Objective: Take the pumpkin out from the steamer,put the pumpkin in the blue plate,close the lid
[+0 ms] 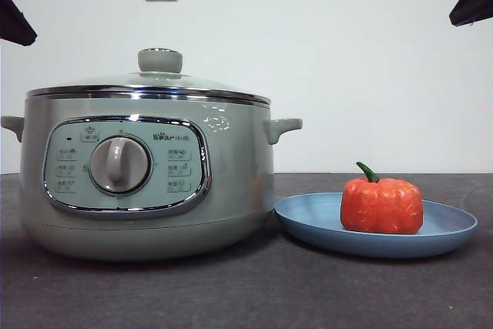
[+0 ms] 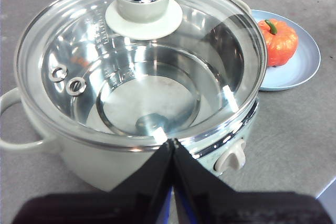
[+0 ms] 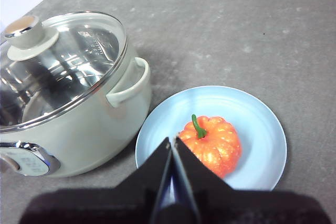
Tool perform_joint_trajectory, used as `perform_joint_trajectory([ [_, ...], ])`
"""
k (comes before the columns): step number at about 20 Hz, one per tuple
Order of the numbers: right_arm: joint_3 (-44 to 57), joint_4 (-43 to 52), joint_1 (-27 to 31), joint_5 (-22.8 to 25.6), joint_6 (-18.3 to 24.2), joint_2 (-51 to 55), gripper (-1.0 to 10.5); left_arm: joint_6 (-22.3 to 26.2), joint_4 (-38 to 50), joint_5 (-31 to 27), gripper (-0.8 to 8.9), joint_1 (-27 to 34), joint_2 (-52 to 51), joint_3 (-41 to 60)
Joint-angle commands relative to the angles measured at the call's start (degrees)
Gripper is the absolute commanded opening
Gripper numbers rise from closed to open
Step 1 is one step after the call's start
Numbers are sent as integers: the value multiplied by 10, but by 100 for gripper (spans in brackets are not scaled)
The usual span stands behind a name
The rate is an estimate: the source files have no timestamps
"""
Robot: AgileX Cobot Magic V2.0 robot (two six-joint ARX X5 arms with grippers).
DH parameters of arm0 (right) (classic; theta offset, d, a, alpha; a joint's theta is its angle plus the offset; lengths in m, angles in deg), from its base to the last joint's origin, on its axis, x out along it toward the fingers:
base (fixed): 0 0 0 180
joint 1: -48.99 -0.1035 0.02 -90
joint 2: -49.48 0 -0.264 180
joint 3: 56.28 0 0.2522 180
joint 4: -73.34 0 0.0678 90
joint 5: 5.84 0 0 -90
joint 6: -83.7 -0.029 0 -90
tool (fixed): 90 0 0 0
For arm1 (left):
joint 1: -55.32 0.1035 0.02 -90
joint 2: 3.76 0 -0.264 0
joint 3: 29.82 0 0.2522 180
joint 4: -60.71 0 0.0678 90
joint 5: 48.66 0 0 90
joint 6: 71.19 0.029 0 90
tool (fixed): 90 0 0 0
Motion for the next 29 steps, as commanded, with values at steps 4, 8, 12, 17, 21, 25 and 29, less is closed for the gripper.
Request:
perform_joint_trajectory([
  [4, 4, 2, 0, 2, -5, 0, -16, 29, -67, -11, -3, 103, -200, 2],
  [8, 4, 1, 0, 2, -5, 0, -16, 35, -56, -10, -3, 238, -311, 21],
  [12, 4, 0, 0, 2, -5, 0, -16, 45, -9, -5, -3, 319, -333, 120],
  [17, 4, -2, 0, 2, -5, 0, -16, 36, 142, 23, -3, 341, -333, 277],
  [21, 4, -2, 0, 2, -5, 0, -16, 27, 162, 23, -3, 341, -333, 328],
  [25, 4, -3, 0, 2, -5, 0, -16, 27, 165, 22, -3, 341, -333, 328],
  [29, 4, -3, 0, 2, -5, 0, -16, 27, 165, 21, -3, 341, -333, 328],
])
